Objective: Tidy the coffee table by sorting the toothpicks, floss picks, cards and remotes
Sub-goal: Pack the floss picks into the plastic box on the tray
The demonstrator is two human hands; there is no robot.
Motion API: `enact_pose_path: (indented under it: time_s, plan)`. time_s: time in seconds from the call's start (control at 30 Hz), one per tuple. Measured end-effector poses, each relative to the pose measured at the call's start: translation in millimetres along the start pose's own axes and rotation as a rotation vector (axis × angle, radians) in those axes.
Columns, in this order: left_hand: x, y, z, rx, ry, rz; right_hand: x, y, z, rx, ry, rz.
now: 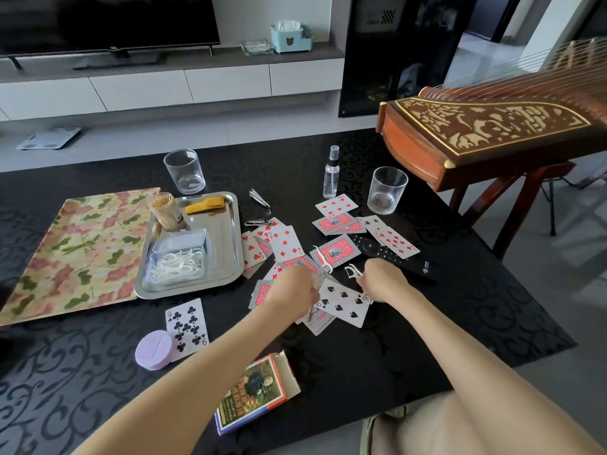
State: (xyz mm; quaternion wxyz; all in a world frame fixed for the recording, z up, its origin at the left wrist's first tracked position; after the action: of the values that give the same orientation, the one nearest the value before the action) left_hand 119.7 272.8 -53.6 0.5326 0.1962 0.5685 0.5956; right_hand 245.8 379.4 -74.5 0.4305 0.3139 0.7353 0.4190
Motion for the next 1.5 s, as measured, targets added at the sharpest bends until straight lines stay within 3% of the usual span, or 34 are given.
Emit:
enact_pose_path:
  time_s: [0.13,0.27,0.57,0.8,1.0,1.23,1.4,1.5]
  plan:
    - [-1.4,24.9,-33.6,-0.252,0.040,0.148,5.5,15.2,-12.8,0.087,0.043,0.166]
    - [-1.4,40.9,-63.5,-0.466,0.167,0.223,20.9,12.1,-47.7,0.093,0.077,0.151]
    - [-1.0,43.6,-100.2,-0.562,0.268,0.270,34.9,-10.9,-84.2,-0.065,0.046,0.171]
    - [-6.9,45.4,-119.9,-0.675,0.271,0.246,32.9,-9.1,-87.2,0.167,-0.010,0.234]
    - [-19.9,53.7,-154.3,-0.804,0.288,0.315,34.3,-3.9,-87.9,0.177,-0.049,0.189]
    - [-42.8,75.3,-209.5,-0.708,0.298,0.490,23.2,-1.8,-100.9,-0.024,-0.015,0.132]
    - [-42.3,89.4,-234.4,-0.393,0.276,0.597,21.2,5.0,-113.9,0.010,0.029,0.233]
    - [-32.8,92.4,-236.8,-0.238,0.186,0.528,13.8,9.1,-146.7,0.035,0.128,0.219]
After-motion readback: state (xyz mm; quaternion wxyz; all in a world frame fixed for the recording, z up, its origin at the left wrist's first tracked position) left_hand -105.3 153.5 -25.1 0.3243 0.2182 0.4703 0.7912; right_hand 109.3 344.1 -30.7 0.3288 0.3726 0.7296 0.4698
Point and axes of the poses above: each hand's wrist, its own x-axis towards the middle knuckle, its own y-axis out of the back of the hand, z = x × y, the point moved 2 cm from there along x, towards the middle knuckle, and after that the axes turned 7 degrees about x, right-handed, at the moved point
